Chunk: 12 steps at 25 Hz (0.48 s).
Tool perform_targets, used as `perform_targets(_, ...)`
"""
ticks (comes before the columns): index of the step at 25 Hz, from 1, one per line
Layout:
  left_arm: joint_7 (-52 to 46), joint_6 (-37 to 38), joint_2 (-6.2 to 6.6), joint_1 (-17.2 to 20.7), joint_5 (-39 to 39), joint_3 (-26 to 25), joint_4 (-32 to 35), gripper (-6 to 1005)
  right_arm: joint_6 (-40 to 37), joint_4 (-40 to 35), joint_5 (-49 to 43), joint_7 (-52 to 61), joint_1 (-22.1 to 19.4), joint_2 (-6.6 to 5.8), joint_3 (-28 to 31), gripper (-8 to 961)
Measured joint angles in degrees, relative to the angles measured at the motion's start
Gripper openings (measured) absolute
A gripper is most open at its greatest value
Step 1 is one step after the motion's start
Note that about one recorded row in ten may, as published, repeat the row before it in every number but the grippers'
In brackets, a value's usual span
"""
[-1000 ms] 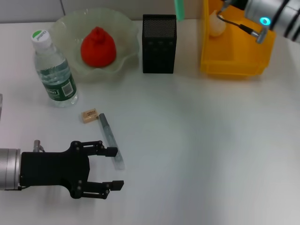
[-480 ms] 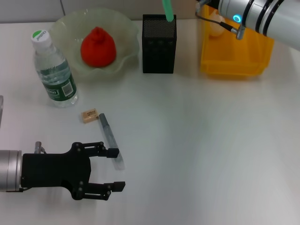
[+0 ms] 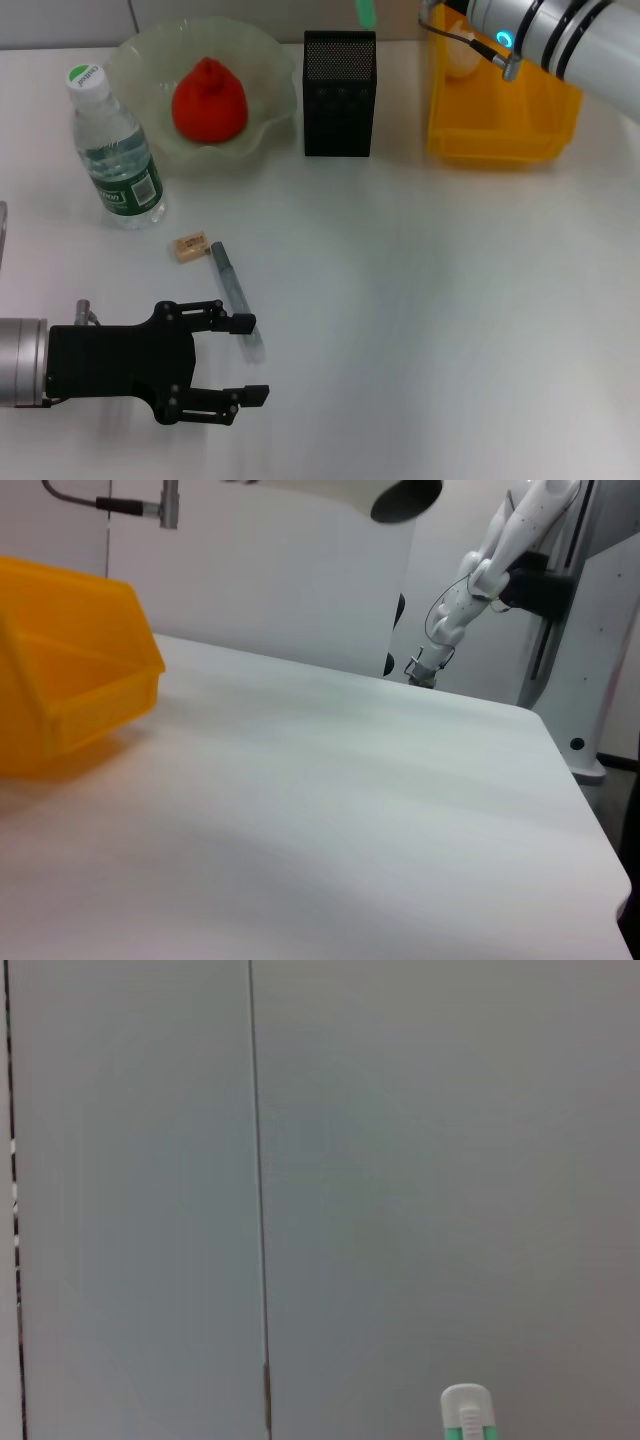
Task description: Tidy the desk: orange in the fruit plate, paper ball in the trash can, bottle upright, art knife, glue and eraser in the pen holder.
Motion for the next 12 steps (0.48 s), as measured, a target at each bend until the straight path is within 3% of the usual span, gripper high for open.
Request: perform_targets(12,-0.03,0.64,-0.09,-0.26,-1.06,-0.11,-0.02,721,-4.94,6.24,4.97,-9.72,0.11,-0.01,0.52,178)
